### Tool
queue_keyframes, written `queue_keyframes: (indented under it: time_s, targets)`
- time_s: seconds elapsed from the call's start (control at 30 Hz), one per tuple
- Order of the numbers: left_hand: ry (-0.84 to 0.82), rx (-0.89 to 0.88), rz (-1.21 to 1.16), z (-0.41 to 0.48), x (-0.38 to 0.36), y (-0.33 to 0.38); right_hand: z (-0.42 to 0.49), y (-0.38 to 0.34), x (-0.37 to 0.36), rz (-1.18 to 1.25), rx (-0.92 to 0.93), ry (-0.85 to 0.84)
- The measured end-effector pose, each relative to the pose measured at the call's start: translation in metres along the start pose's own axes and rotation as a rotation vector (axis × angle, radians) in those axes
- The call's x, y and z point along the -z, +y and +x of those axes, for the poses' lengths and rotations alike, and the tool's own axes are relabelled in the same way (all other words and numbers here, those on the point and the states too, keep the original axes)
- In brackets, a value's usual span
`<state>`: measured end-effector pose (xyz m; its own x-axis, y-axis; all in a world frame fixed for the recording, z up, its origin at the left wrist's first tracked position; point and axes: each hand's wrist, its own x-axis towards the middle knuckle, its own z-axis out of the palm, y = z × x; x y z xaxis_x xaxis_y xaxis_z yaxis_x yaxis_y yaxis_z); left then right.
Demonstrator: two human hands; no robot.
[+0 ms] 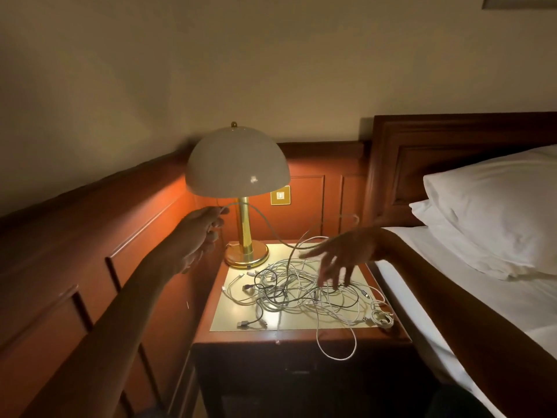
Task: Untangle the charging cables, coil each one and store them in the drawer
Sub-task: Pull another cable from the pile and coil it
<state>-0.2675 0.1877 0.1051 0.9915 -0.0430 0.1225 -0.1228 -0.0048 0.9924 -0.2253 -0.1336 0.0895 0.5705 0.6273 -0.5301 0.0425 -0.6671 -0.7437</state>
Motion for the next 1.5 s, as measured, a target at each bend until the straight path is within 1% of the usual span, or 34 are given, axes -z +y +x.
queue_keyframes:
  time_s: [0.03, 0.07, 0.1, 0.17, 0.2, 0.23, 0.27, 0.3, 0.33, 0.37, 0.4, 0.43, 0.47, 0.5, 0.57, 0.6, 0.63, 0.67, 0.7, 0.73, 0.77, 0.8, 0.83, 0.87, 0.9, 1.0, 1.03, 1.1, 1.17, 1.23, 1.33, 1.4, 1.5]
  targets:
    - [-0.013, -0.015, -0.006, -0.002, 0.0, 0.008, -0.008, -0.003, -0.005, -0.168, -0.078, 0.003]
    - [-0.032, -0.027, -0.019, -0.003, 0.001, 0.015, -0.015, -0.007, -0.008, -0.348, -0.122, 0.039]
    - [-0.053, -0.035, -0.044, -0.006, 0.002, 0.023, -0.024, -0.014, -0.011, -0.47, -0.136, 0.068]
    - [-0.072, -0.067, -0.079, -0.009, 0.006, 0.035, -0.044, -0.028, -0.012, -0.569, -0.164, 0.069]
    - [-0.063, -0.09, -0.058, -0.008, 0.007, 0.039, -0.053, -0.033, -0.007, -0.601, -0.206, 0.088]
    - [-0.043, -0.11, -0.002, -0.009, 0.007, 0.042, -0.06, -0.036, -0.001, -0.635, -0.293, 0.156]
    - [-0.017, -0.128, 0.076, -0.007, 0.007, 0.043, -0.064, -0.036, 0.005, -0.692, -0.384, 0.303]
    - [0.009, -0.139, 0.156, -0.007, 0.007, 0.043, -0.066, -0.033, 0.012, -0.828, -0.436, 0.536]
    - [0.03, -0.146, 0.218, -0.006, 0.008, 0.041, -0.064, -0.024, 0.022, -1.046, -0.412, 0.819]
    - [0.038, -0.147, 0.263, -0.007, 0.007, 0.039, -0.06, -0.014, 0.028, -1.243, -0.37, 1.058]
    - [0.036, -0.148, 0.298, -0.007, 0.007, 0.036, -0.052, -0.001, 0.034, -1.385, -0.25, 1.242]
    - [0.023, -0.148, 0.327, -0.009, 0.006, 0.034, -0.045, 0.006, 0.038, -1.462, -0.081, 1.345]
    - [0.0, -0.148, 0.337, -0.01, 0.004, 0.032, -0.038, 0.011, 0.041, -1.477, 0.081, 1.384]
    - [-0.029, -0.148, 0.329, -0.011, 0.001, 0.031, -0.032, 0.01, 0.041, -1.475, 0.194, 1.395]
    - [-0.071, -0.16, 0.315, -0.012, -0.005, 0.03, -0.022, 0.007, 0.042, -1.386, 0.288, 1.412]
    - [-0.073, -0.174, 0.334, -0.012, -0.008, 0.031, -0.018, 0.002, 0.041, -1.304, 0.358, 1.419]
    - [-0.072, -0.186, 0.351, -0.011, -0.011, 0.032, -0.017, -0.007, 0.035, -1.155, 0.429, 1.398]
    - [-0.081, -0.193, 0.346, -0.011, -0.014, 0.034, -0.018, -0.021, 0.026, -0.906, 0.504, 1.297]
    - [-0.102, -0.192, 0.318, -0.011, -0.018, 0.035, -0.02, -0.038, 0.011, -0.561, 0.557, 1.115]
    - [-0.13, -0.184, 0.278, -0.011, -0.022, 0.036, -0.02, -0.055, -0.003, -0.221, 0.567, 0.882]
    - [-0.16, -0.173, 0.24, -0.011, -0.026, 0.037, -0.017, -0.067, -0.015, 0.022, 0.552, 0.671]
    - [-0.186, -0.167, 0.207, -0.012, -0.031, 0.038, -0.012, -0.074, -0.028, 0.105, 0.526, 0.541]
    - [-0.204, -0.166, 0.174, -0.012, -0.035, 0.038, -0.004, -0.077, -0.039, 0.094, 0.518, 0.482]
    - [-0.215, -0.168, 0.15, -0.012, -0.037, 0.039, 0.004, -0.078, -0.048, 0.073, 0.538, 0.472]
    - [-0.213, -0.173, 0.142, -0.013, -0.037, 0.039, 0.009, -0.079, -0.055, 0.108, 0.572, 0.485]
    - [-0.181, -0.198, 0.205, -0.015, -0.024, 0.03, 0.01, -0.084, -0.054, 0.31, 0.648, 0.529]
    - [-0.193, -0.206, 0.23, -0.016, -0.017, 0.024, 0.005, -0.087, -0.05, 0.352, 0.667, 0.52]
    - [-0.276, -0.229, 0.302, -0.018, -0.006, 0.009, -0.004, -0.095, -0.041, 0.356, 0.68, 0.515]
    - [-0.373, -0.267, 0.418, -0.019, 0.002, -0.007, -0.013, -0.102, -0.034, 0.268, 0.667, 0.641]
    - [-0.42, -0.298, 0.456, -0.021, 0.003, -0.021, -0.017, -0.106, -0.028, 0.233, 0.634, 0.781]
    - [-0.447, -0.185, 0.391, -0.029, -0.005, -0.032, -0.014, -0.104, -0.027, 0.231, 0.57, 0.92]
    - [-0.474, -0.116, 0.453, -0.032, -0.009, -0.034, -0.009, -0.097, -0.03, 0.159, 0.528, 0.982]
    - [-0.588, -0.013, 0.554, -0.04, -0.008, -0.026, -0.002, -0.082, -0.033, 0.013, 0.51, 1.076]
